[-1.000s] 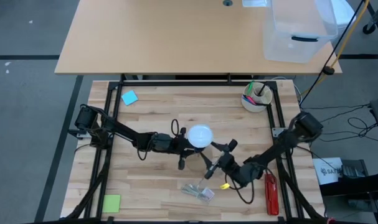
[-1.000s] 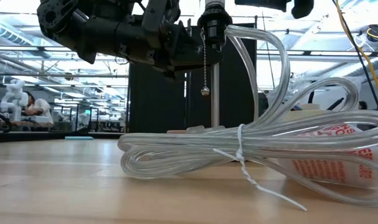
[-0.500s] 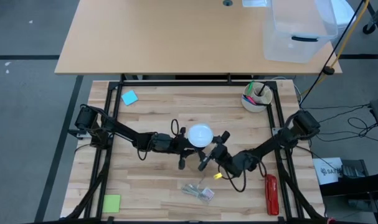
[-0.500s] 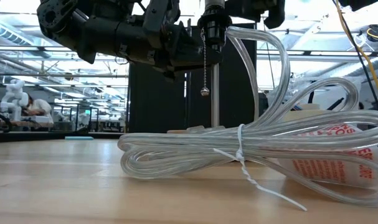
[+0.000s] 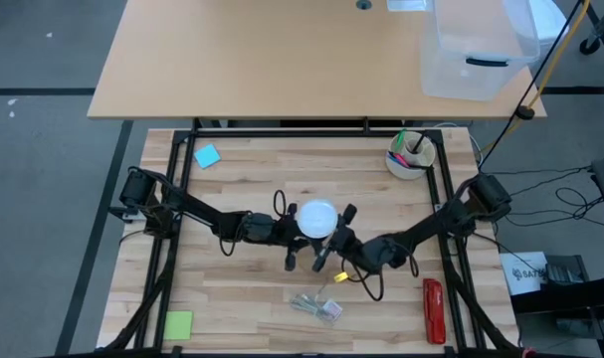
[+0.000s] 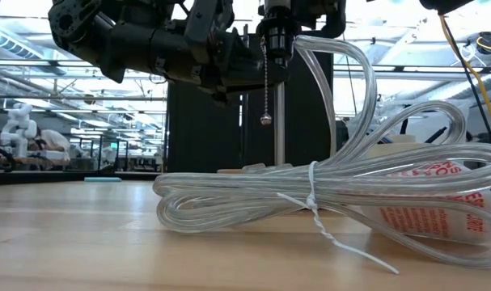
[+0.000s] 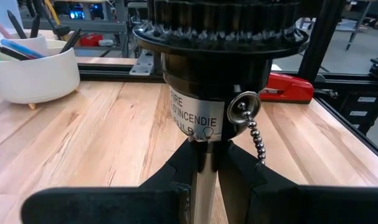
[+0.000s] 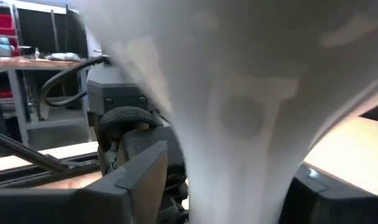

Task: Screw lightbulb
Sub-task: Remove the lightbulb from the lamp

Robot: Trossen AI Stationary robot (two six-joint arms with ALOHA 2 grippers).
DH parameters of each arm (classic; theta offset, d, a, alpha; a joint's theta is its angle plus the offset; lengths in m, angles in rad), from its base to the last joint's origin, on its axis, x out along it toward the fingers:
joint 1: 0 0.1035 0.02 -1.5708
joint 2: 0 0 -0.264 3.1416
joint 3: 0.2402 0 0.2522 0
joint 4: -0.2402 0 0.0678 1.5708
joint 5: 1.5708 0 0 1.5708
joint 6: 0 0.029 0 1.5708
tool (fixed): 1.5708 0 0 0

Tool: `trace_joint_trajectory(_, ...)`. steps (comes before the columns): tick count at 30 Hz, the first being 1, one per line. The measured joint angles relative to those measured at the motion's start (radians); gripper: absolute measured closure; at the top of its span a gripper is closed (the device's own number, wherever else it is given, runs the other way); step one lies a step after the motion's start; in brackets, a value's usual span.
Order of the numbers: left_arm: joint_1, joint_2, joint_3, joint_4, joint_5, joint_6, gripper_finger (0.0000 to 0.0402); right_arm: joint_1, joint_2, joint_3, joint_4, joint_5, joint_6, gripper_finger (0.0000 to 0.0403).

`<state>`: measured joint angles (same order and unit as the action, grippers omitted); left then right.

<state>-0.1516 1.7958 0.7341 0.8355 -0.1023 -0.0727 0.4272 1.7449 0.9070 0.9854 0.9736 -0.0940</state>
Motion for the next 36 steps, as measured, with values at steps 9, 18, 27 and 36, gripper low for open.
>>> trace_joint_trajectory(9, 0.000, 0.000, 0.000, -0.004, 0.018, 0.001, 0.0354, -0.002, -0.049, 0.000, -0.094, -0.039, -0.027, 0.0265)
trace_joint_trajectory(18, 0.003, -0.001, 0.001, -0.013, 0.111, 0.033, 0.0354, -0.023, -0.124, 0.000, -0.293, -0.167, 0.053, 0.0255)
trace_joint_trajectory(27, 0.006, -0.001, 0.000, -0.019, 0.188, 0.055, 0.0354, -0.077, -0.193, 0.000, -0.436, -0.383, 0.054, 0.0270)
trace_joint_trajectory(36, 0.011, -0.001, 0.000, -0.026, 0.236, 0.055, 0.0354, -0.170, -0.236, 0.000, -0.517, -0.668, -0.002, 0.0262)
